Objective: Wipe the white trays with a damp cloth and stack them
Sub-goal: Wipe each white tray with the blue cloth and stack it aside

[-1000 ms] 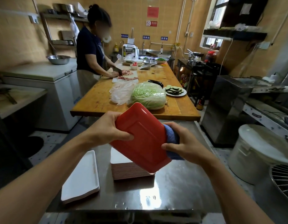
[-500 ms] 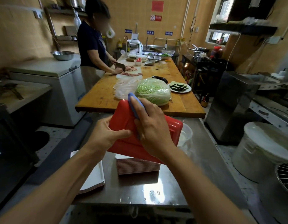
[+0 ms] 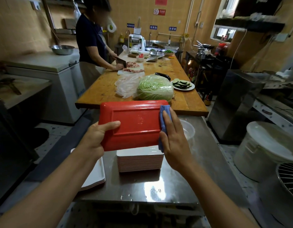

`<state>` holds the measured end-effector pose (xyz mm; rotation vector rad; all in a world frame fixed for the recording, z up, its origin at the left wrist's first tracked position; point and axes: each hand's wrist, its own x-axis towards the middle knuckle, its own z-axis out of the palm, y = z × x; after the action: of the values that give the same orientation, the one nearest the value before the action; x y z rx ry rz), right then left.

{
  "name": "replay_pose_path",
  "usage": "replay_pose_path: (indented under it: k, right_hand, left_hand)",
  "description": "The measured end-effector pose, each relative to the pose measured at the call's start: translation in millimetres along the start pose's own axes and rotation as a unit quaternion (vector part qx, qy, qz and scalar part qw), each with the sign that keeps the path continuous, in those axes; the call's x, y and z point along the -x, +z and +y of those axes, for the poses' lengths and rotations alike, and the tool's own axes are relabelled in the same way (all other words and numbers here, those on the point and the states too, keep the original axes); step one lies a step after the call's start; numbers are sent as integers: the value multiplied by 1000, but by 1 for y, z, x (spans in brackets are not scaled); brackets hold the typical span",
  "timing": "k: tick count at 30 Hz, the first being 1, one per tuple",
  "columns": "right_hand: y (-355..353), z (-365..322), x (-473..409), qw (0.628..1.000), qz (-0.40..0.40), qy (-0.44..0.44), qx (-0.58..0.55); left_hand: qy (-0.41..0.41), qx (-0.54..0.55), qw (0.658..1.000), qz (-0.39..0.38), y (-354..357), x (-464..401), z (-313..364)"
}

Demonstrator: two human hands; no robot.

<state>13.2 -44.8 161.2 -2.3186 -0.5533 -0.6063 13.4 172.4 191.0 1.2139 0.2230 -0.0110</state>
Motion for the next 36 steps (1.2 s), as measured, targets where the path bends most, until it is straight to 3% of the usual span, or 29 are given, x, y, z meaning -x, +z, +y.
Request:
replay_pose_path:
  k: [7,17,21,29,36]
  right_hand:
    - [22,-12,21,994,58,-21,89]
    - [75,-68,22,987,31,-131,89]
    - [64,-48,16,976,3,-179,124]
    - [44,-27,5,996,28,-56,69]
    - [73,-79,21,988,-47,-149,13]
  left_hand:
    - [-103,51,993,37,16,7,-6]
    - [-155,138,977,39,17,13,-9]
    - [-143,141,978,48,3,16,-8]
    - [-78,114,986,88,-28,22,-10]
    - [-40,79,992,94,-31,23,-19]
